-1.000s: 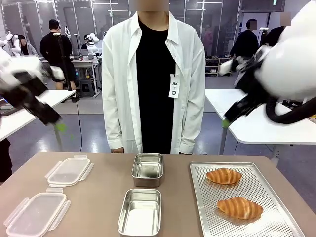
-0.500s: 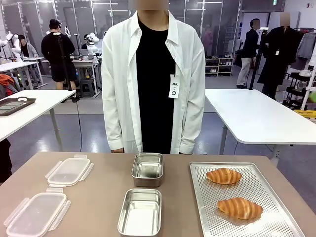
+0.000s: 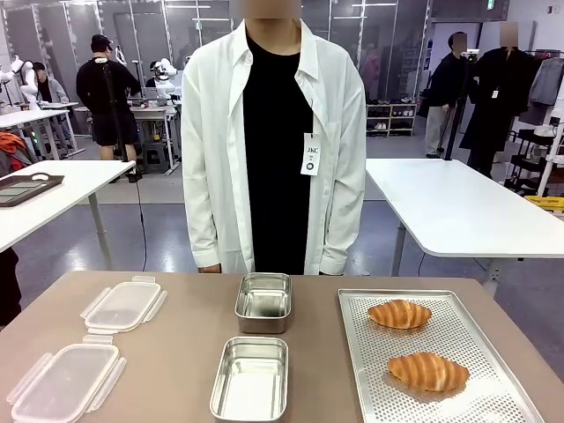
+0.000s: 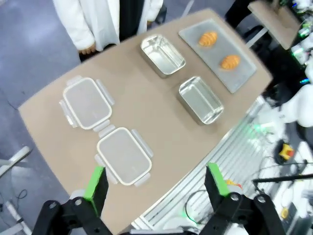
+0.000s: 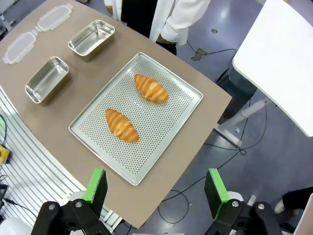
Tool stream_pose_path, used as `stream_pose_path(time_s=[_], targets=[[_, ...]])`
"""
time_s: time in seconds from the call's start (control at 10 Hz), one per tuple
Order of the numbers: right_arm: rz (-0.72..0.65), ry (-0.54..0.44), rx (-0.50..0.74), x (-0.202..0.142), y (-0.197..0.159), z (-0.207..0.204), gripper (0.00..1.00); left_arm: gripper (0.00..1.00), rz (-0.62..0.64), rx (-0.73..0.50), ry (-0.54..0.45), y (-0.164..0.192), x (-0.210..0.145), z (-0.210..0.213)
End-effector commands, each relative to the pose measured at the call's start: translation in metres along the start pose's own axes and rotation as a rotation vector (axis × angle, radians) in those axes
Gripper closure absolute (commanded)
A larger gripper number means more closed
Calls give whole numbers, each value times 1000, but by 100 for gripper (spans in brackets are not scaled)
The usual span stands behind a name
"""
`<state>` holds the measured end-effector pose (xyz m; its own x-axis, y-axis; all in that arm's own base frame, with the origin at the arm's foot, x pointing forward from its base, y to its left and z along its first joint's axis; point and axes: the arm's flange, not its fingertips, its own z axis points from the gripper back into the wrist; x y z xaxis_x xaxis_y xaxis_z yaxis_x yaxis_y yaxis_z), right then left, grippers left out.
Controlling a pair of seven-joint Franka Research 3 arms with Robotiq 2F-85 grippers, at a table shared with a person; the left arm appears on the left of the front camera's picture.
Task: Place the bread into the airtight container.
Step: Pick up a Butter Roll and place it into an empty Airtight Container.
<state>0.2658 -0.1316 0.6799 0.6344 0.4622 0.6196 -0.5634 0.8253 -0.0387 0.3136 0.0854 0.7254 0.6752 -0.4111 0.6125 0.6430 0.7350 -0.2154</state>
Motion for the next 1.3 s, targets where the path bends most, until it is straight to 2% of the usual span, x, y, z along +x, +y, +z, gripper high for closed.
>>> stream_pose_path(time_s=[0.0,0.5,0.6,0.7,0.8,0.9,1.2], targets=[[13,-3,-12,1,3,4,0,0,-10,13,0,-1,0,5],[6,-2,-5,2,2,2,0,0,-10,13,0,-1,0,5],[181,41,-30,9,19,1,0,0,-10,13,0,-1,0,5],[376,67,28,16,34,-4,0,0,-10,13,0,-1,0,5],[556,112,23,20,51,-13,0,0,-10,13,0,-1,0,5],[675,143,26,25,68,-27,0,0,-10,13,0,-1,0,5],[731,256,41,35,97,-82,0,0,-10,13,0,-1,0,5]])
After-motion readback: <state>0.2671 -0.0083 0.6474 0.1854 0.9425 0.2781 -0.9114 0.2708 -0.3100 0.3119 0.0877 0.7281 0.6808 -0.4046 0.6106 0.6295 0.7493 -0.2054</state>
